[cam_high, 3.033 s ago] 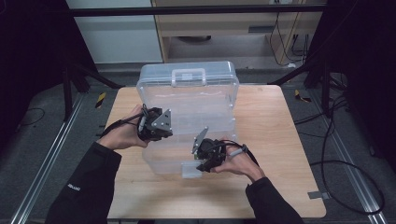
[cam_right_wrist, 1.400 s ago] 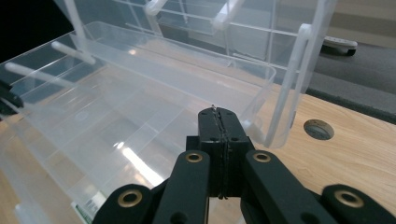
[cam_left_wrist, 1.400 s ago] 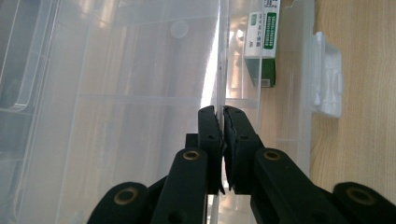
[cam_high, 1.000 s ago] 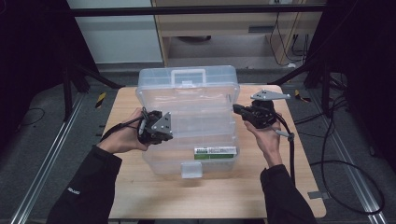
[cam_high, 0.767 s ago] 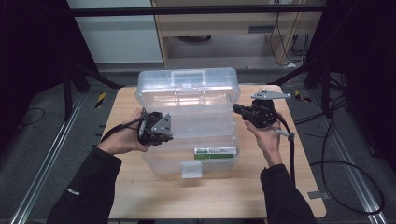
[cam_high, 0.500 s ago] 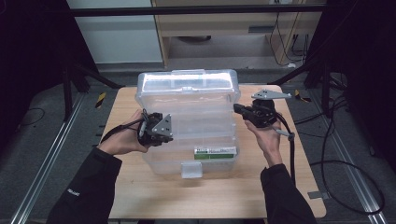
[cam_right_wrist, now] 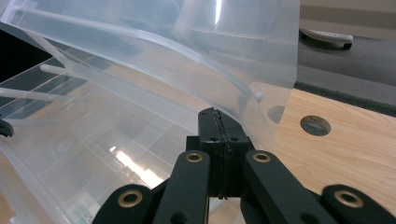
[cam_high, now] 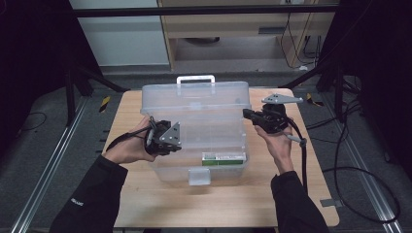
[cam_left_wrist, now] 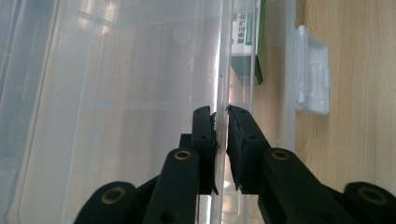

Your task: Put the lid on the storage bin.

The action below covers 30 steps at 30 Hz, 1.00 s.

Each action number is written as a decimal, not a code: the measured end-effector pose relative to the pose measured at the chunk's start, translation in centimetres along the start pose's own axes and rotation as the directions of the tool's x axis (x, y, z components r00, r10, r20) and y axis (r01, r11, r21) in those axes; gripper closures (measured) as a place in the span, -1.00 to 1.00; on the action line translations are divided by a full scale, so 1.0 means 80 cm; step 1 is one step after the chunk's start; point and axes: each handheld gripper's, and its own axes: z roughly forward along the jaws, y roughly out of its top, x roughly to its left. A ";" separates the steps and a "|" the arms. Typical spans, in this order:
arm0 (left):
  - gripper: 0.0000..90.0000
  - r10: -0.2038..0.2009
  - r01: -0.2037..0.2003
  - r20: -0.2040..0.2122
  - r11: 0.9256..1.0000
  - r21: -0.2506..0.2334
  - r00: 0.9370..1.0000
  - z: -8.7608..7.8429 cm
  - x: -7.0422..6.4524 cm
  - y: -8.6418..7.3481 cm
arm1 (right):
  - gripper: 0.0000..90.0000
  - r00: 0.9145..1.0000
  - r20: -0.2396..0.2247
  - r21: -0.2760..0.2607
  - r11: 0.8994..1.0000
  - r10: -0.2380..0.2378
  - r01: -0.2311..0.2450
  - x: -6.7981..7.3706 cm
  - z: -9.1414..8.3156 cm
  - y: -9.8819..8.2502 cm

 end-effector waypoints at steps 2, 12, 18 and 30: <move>0.72 -0.013 0.013 -0.005 1.000 -0.021 1.000 0.000 -0.002 0.001 | 1.00 1.000 -0.002 -0.001 1.000 0.001 -0.001 0.000 0.000 -0.001; 0.41 -0.083 0.082 0.004 0.986 -0.145 0.997 0.000 -0.006 0.003 | 1.00 1.000 -0.007 0.008 1.000 -0.020 0.020 0.002 -0.002 -0.004; 0.27 -0.121 0.122 0.018 0.970 -0.211 0.992 0.007 -0.011 0.003 | 1.00 1.000 -0.010 0.011 1.000 -0.022 0.022 0.003 -0.003 -0.005; 0.12 -0.141 0.160 0.081 0.935 -0.316 0.987 0.016 -0.020 -0.002 | 1.00 0.999 -0.016 0.017 0.999 -0.033 0.034 0.003 -0.004 -0.006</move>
